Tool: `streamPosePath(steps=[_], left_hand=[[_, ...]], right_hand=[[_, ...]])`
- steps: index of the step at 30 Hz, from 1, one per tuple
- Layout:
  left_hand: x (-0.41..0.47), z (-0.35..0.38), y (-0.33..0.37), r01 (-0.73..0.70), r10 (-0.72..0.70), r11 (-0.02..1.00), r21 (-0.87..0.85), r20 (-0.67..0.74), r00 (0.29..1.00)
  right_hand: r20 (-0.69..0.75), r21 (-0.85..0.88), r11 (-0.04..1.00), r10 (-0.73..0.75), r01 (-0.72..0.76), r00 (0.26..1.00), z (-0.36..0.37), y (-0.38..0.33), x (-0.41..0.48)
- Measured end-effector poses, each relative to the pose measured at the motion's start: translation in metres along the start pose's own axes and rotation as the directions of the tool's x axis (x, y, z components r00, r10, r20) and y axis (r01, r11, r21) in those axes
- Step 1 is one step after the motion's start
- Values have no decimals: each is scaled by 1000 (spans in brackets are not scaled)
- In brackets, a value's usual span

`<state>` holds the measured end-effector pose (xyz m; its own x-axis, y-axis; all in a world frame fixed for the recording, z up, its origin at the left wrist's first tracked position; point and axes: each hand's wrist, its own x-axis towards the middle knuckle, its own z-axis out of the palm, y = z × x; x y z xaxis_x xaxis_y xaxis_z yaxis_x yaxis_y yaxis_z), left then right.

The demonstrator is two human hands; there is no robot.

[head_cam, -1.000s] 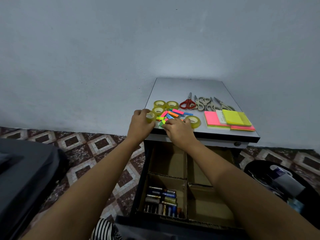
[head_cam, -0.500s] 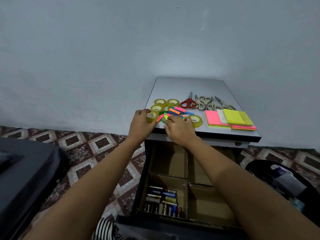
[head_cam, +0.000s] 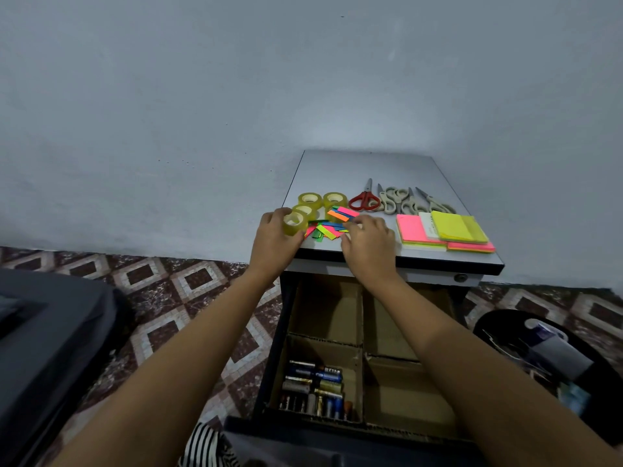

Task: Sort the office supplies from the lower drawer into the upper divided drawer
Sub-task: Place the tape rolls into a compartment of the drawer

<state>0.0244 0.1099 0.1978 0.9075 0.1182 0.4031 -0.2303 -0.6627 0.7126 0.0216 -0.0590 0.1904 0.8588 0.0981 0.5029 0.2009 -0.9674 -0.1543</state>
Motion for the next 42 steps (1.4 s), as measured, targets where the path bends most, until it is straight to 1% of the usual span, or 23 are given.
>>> streamPosePath(steps=[2, 4, 6, 9, 14, 18, 20, 24, 27, 30, 34, 37, 42], left_hand=[[-6, 4, 3, -11, 11, 1000, -21, -3, 1000], [-14, 10, 6, -8, 9, 999, -37, 16, 1000], [-23, 16, 7, -15, 17, 999, -40, 40, 999], [-33, 23, 8, -44, 46, 999, -29, 67, 997], [-39, 27, 10, -66, 68, 998, -20, 87, 994], [-46, 26, 9, -77, 78, 997, -14, 101, 992], [-52, 25, 8, -82, 84, 996, -17, 119, 989], [-67, 23, 4, -90, 92, 996, -21, 169, 981], [-83, 21, 0, -95, 93, 996, -3, 224, 970], [-98, 23, -8, -46, 36, 999, 23, 336, 941], [-110, 29, -20, -21, -35, 993, 120, 447, 894], [-112, 36, -25, 6, -84, 987, 158, 494, 865], [-101, 50, -25, -32, -98, 979, 202, 599, 795]], right_hand=[[-19, 49, 982, 181, -180, 983, -4, 7, -5], [35, 96, 939, 328, -330, 944, -6, 14, -8], [84, 109, 914, 383, -391, 920, -5, 18, -9], [80, 127, 909, 389, -396, 918, -5, 19, -9], [67, 61, 926, 369, -373, 927, -8, 21, -7], [60, 79, 927, 363, -367, 930, -8, 23, -10], [46, 128, 929, 344, -347, 938, -8, 23, -16], [7, 297, 917, 276, -265, 961, -11, 18, -42], [25, 434, 872, 240, -227, 971, -13, 10, -72], [103, 520, 825, 198, -222, 975, -9, 0, -103], [204, 530, 806, 181, -264, 962, 9, -6, -129], [205, 522, 804, 204, -284, 957, 24, -7, -138], [175, 532, 778, 284, -333, 943, 37, -8, -149]])
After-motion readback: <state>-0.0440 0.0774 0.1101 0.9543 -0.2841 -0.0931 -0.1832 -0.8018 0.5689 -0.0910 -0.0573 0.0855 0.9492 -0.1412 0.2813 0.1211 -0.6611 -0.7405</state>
